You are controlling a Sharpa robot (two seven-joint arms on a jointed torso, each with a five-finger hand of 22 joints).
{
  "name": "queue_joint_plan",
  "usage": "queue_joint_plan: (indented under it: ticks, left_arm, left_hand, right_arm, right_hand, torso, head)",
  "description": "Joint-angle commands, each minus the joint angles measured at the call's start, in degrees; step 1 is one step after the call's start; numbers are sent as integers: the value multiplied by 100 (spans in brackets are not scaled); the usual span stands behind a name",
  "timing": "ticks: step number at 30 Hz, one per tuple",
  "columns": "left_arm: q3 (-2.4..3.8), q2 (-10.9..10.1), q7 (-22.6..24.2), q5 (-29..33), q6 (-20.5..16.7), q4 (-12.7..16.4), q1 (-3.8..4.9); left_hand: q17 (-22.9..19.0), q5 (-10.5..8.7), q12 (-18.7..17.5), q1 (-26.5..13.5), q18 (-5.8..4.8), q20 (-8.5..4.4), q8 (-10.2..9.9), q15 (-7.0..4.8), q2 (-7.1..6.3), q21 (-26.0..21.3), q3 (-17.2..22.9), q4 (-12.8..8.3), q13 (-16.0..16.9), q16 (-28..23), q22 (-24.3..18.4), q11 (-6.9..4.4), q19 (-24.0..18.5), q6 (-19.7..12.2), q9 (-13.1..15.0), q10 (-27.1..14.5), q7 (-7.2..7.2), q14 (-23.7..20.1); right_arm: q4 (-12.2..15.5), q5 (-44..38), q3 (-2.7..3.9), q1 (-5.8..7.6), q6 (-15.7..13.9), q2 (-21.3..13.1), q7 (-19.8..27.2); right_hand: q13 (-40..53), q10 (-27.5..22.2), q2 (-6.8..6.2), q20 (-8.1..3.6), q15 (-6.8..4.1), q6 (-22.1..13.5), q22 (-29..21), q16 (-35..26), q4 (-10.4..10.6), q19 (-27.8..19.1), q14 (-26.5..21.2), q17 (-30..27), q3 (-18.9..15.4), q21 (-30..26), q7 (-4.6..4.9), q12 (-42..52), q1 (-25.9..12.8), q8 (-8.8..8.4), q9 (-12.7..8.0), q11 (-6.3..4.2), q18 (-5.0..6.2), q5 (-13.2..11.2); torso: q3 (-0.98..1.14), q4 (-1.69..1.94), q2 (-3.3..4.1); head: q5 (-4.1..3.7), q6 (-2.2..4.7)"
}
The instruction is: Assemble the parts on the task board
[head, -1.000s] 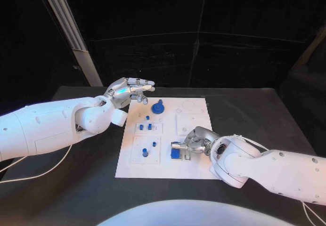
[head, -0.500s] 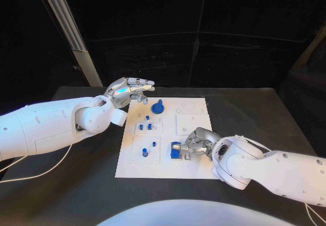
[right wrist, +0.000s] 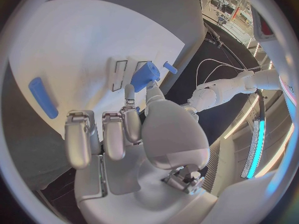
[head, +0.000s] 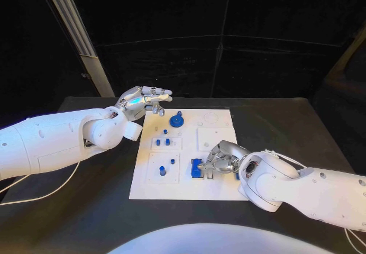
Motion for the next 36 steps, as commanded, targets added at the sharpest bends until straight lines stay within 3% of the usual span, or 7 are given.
queue_joint_plan:
  ticks: [1, 8, 13, 16, 22, 27, 36]
  left_arm:
    - [4, -3, 12, 12, 65, -7, 9]
    - [4, -7, 12, 12, 70, -15, 9]
    - [3, -13, 15, 12, 65, -33, 9]
    - [3, -19, 20, 12, 60, -40, 8]
    - [3, -21, 25, 12, 55, -37, 8]
    - [3, -24, 24, 12, 51, -31, 9]
    - [3, -27, 21, 12, 48, -24, 9]
  left_hand:
    - [-5, 22, 18, 20, 38, 22, 21, 3, 56, -20, -31, -10, -7, -7, -10, -6, -3, -25, -8, -47, 4, -46]
    - [-5, 22, 18, 20, 38, 22, 21, 3, 56, -20, -31, -10, -7, -7, -10, -6, -3, -25, -8, -47, 4, -46]
    - [-5, 22, 18, 20, 38, 22, 21, 3, 56, -20, -31, -10, -7, -7, -10, -6, -3, -25, -8, -47, 4, -46]
    - [-5, 22, 18, 20, 38, 22, 21, 3, 56, -20, -31, -10, -7, -7, -10, -6, -3, -25, -8, -47, 4, -46]
    - [-5, 22, 18, 20, 38, 22, 21, 3, 56, -20, -31, -10, -7, -7, -10, -6, -3, -25, -8, -47, 4, -46]
    - [-9, 23, 23, 29, 39, 22, 24, 3, 60, -24, -31, -16, -6, -6, -12, -8, -3, -24, -8, -48, 1, -50]
    - [-9, 23, 23, 29, 39, 22, 24, 3, 60, -24, -31, -16, -6, -6, -12, -8, -3, -24, -8, -48, 1, -50]
  right_arm:
    - [-12, -282, -15, -8, 22, 17, -38]
    - [47, -111, -15, -9, -250, -11, 566]
    - [103, 147, -15, -10, -433, -52, 1545]
    - [106, 139, -15, -10, -376, -48, 1773]
    - [11, -58, -16, -9, -53, 19, 1633]
    - [-112, -224, -16, -9, 113, 102, 1375]
    - [-206, -596, -17, -9, 362, 212, 924]
  right_hand:
    - [294, 11, 21, -20, -42, 29, 1510, -35, -40, 605, 491, 969, 0, 16, -11, -30, 48, 40, 13, -52, -42, -3]
    - [314, 34, 73, -37, -57, 29, 1510, -37, 99, 605, 492, 969, -124, 16, -30, -17, -179, 116, 71, -68, -42, 167]
    - [273, -4, 226, -56, -80, -30, 1510, -73, -36, 605, 480, 918, -11, 16, -55, -75, 78, 137, 100, -93, -42, 273]
    - [269, -12, 243, -63, -85, -47, 1510, -67, -109, 605, 483, 928, 24, 16, -59, -87, 181, 143, 108, -98, -42, 249]
    - [270, -13, 247, -68, -88, -50, 1510, -66, -198, 605, 484, 932, 51, 16, -62, -94, 285, 157, 121, -101, -42, 142]
    - [279, -5, 384, -85, -109, -39, 1510, -66, -368, 605, 485, 936, 212, 16, -89, -98, 532, 161, 124, -126, -42, -78]
    - [295, 3, 453, -113, -139, 32, 1510, -61, -692, 605, 488, 949, 477, 16, -126, -102, 909, 121, 86, -160, -42, -164]
  torso:
    - [5, 22, 4]
    - [5, 2, 2]
    - [4, 7, -2]
    - [3, 19, 2]
    - [-4, 21, 7]
    - [1, 14, 7]
    - [4, 7, 7]
  head:
    - [-8, 7]
    - [22, 11]
    - [32, 35]
    - [24, 37]
    - [28, 39]
    - [40, 42]
    - [51, 27]
